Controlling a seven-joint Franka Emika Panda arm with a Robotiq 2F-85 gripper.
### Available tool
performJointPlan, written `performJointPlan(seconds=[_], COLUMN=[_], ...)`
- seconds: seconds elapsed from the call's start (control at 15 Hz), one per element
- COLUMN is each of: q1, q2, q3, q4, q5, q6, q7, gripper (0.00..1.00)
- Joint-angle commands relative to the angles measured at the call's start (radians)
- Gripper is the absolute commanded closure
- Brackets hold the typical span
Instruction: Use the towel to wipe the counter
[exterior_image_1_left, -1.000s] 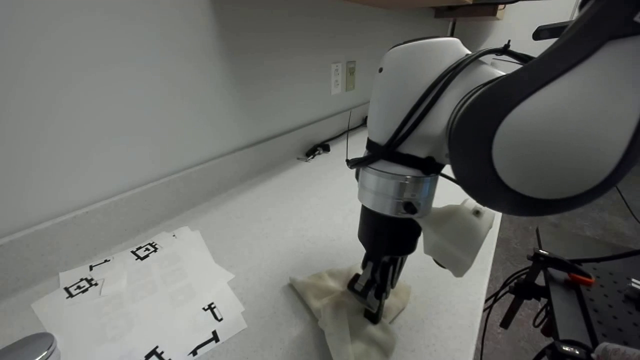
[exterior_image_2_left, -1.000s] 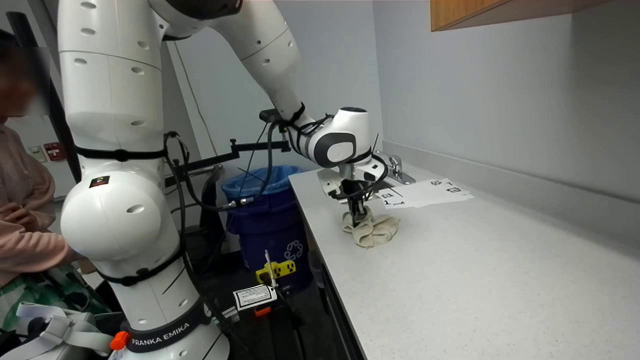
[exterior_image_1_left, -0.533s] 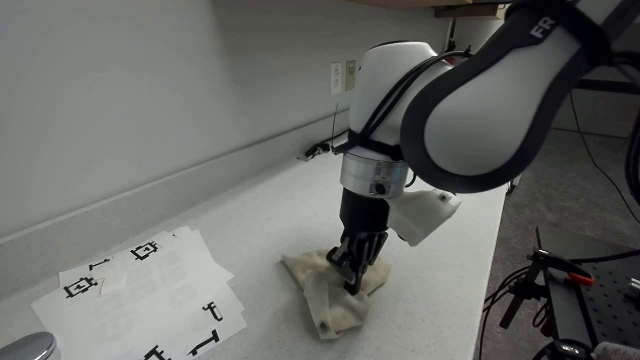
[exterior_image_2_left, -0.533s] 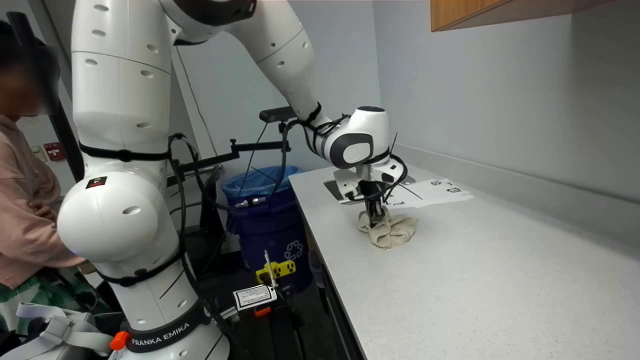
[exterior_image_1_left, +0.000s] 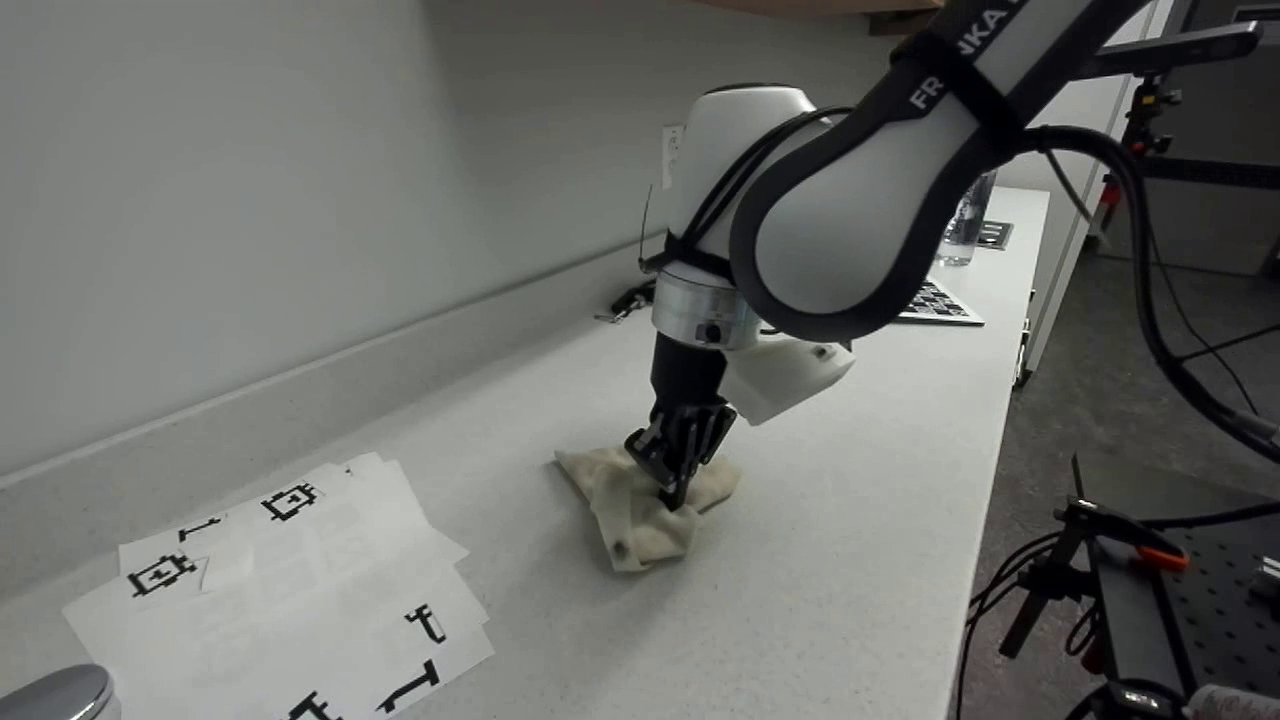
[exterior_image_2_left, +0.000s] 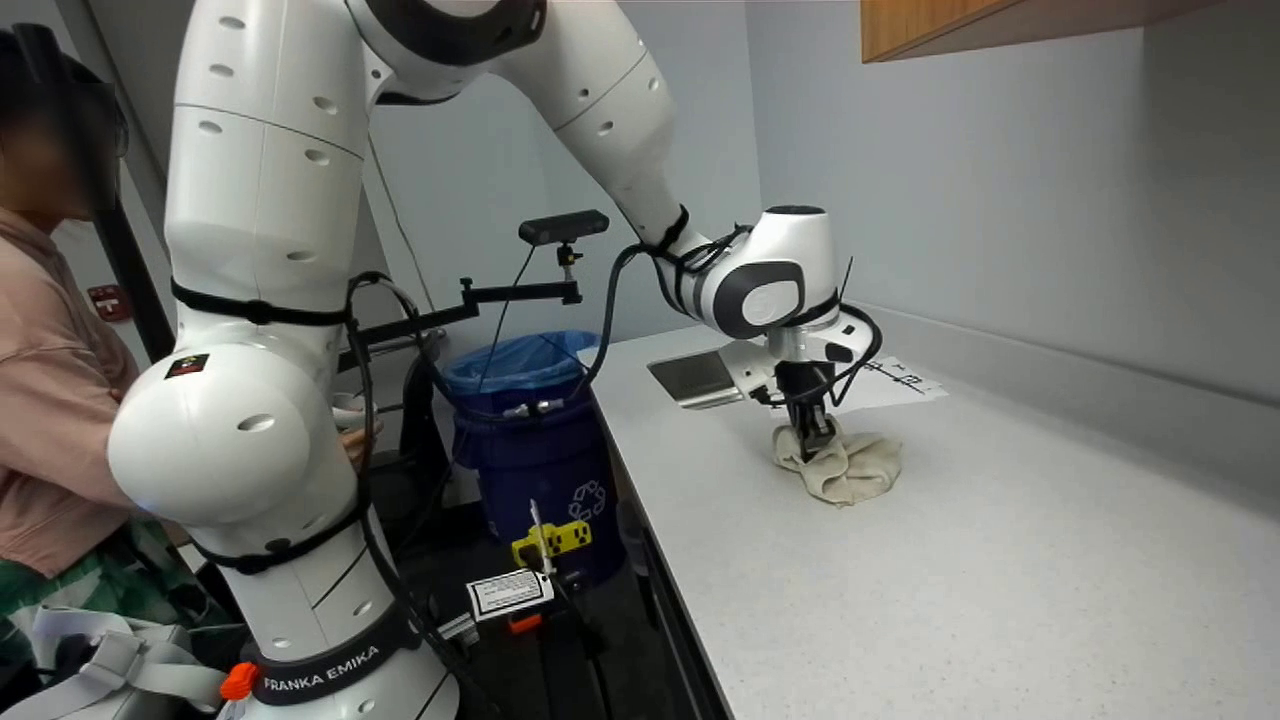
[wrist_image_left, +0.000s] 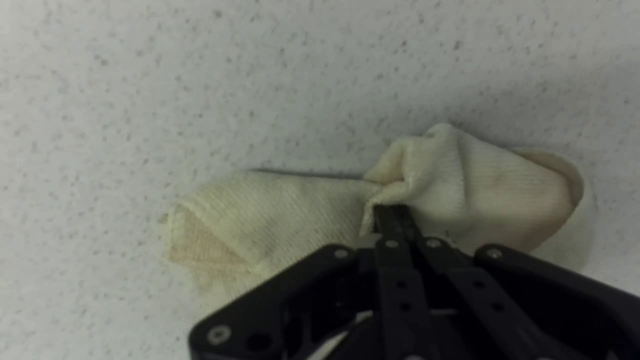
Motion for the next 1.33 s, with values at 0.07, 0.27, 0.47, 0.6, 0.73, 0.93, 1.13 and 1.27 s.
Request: performJointPlan(seconds=[0.07,0.27,0.47,0.6,0.73,0.93,1.13,1.27], q1=[-0.004,-0.003,-0.015,-0.032,-0.046,-0.074,-0.083,-0.075], q2=[0.111,0.165,0.194,0.188,0.17,0.14,0.122,0.12], q3=[-0.077,-0.098,-0.074,-0.037,0.007,0.106,0.216,0.269], q4=[0.142,0.227,0.273,0.264,0.239,0.204,0.181,0.17], q5=[-0.113,-0.149,-0.126,-0.084,-0.042,0.062,0.174,0.224], q6=[-0.041,-0.072,-0.101,-0.108,-0.1,-0.086,-0.086,-0.093], q7=[0.013,0.015,-0.001,-0.023,-0.048,-0.112,-0.196,-0.237], gripper=[1.0,1.0,1.0,1.0,1.0,1.0,1.0,1.0])
